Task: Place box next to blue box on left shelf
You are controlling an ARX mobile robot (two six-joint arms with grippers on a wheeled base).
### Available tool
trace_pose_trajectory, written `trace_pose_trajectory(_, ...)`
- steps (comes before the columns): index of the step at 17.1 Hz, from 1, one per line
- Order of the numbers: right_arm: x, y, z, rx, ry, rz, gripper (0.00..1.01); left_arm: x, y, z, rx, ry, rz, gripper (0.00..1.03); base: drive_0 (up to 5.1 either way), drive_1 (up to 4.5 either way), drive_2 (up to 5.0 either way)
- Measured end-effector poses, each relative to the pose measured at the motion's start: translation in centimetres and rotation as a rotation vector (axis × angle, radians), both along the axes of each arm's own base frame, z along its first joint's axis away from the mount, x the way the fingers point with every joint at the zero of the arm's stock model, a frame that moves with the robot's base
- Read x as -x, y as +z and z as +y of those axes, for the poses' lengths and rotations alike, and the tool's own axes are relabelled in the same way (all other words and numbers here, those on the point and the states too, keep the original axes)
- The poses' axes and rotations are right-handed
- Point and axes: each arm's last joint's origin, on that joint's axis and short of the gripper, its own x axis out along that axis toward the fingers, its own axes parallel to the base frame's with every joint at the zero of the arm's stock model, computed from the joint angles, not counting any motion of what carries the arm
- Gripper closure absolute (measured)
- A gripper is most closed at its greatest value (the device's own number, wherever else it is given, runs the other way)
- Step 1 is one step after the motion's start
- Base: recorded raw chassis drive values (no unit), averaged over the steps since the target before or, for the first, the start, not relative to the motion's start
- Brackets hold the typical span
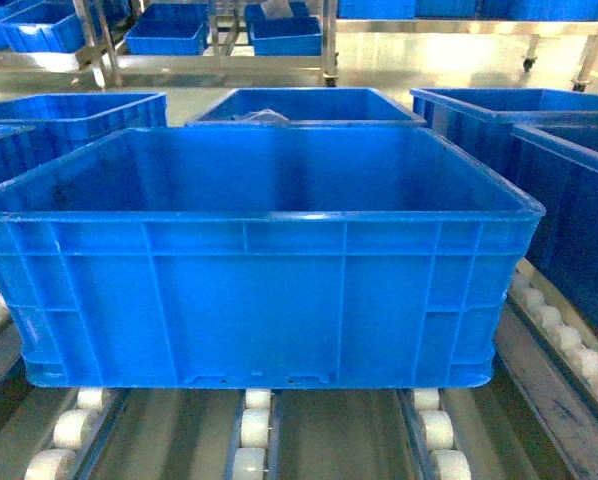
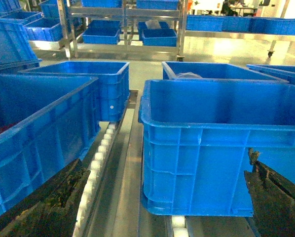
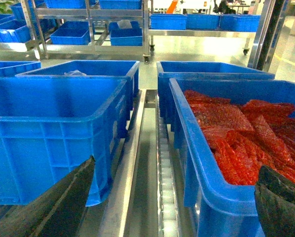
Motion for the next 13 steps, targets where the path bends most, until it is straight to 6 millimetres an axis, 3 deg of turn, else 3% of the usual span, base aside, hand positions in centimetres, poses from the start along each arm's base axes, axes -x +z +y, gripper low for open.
trace_pose_trajectory(13, 0.0, 0.0, 0.0, 0.0, 0.0, 0.0, 0.03, 0.0, 0.0, 0.0, 0.0, 0.0, 0.0, 0.05, 0.0, 0.0, 0.0)
